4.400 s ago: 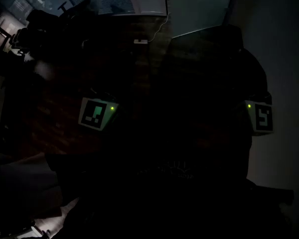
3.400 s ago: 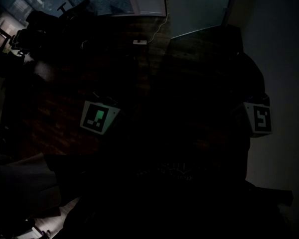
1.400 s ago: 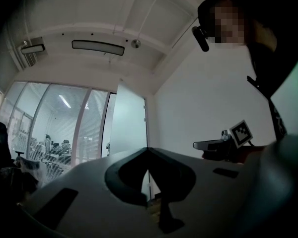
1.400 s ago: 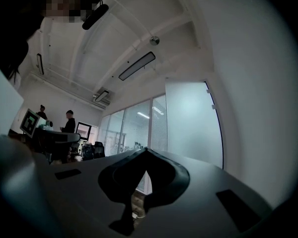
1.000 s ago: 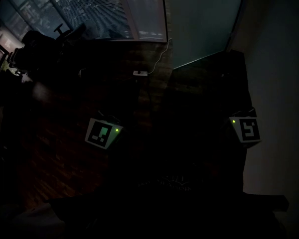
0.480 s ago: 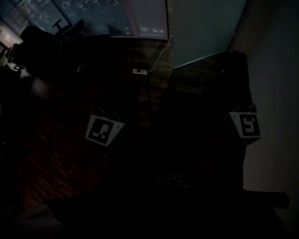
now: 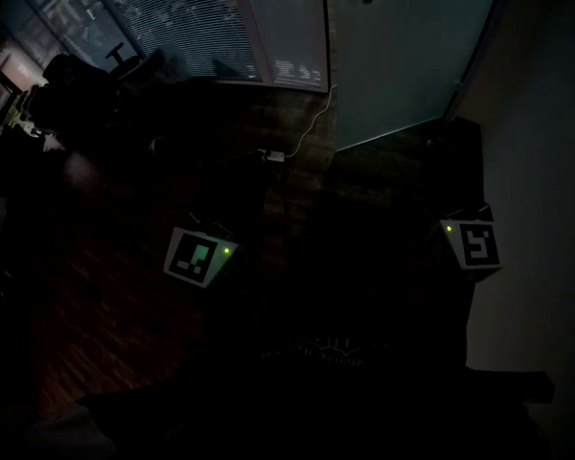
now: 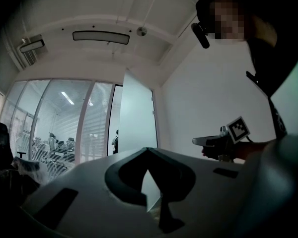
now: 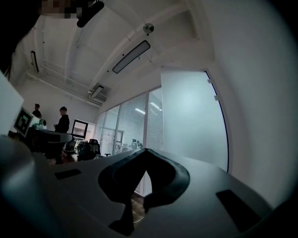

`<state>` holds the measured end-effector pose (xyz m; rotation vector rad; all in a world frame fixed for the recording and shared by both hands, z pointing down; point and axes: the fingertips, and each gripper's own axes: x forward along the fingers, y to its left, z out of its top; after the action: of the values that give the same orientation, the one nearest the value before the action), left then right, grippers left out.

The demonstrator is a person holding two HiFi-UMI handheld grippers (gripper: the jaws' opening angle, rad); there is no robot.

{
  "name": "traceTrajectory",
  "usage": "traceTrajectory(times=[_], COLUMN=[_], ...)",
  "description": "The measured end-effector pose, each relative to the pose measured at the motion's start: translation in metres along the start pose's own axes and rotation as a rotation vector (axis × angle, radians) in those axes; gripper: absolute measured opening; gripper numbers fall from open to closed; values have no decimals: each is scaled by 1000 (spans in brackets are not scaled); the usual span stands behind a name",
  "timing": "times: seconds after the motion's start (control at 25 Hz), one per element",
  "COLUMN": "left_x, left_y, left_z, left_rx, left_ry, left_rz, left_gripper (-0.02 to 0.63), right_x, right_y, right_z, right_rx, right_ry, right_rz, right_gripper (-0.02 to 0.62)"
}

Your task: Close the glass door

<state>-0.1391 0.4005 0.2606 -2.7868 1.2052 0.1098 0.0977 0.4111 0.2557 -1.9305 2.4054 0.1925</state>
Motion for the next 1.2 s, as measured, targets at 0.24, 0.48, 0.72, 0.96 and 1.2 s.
traceTrajectory(times=[0.24, 0.48, 0.72, 0.96, 1.2], left_x=[40, 61, 80, 108, 152], left_y=[7, 11, 30, 59, 101], left_z=[-2, -2, -5, -11, -12], left_rx=[9, 16, 2, 21, 36], left_ry=[1, 8, 1, 0, -22], left_rz=[6, 20, 41, 28, 3], left_gripper=[2, 2, 2, 2, 2], right_x=[29, 53, 72, 102, 150], right_y=[-28, -45, -56, -67, -78], right_z=[-4, -9, -14, -24, -29], right_rx=[10, 20, 11, -2, -4], right_ry=[-4, 0, 12, 17, 8], right_rz=[15, 36, 33, -2, -29], right_gripper=[2, 2, 2, 2, 2])
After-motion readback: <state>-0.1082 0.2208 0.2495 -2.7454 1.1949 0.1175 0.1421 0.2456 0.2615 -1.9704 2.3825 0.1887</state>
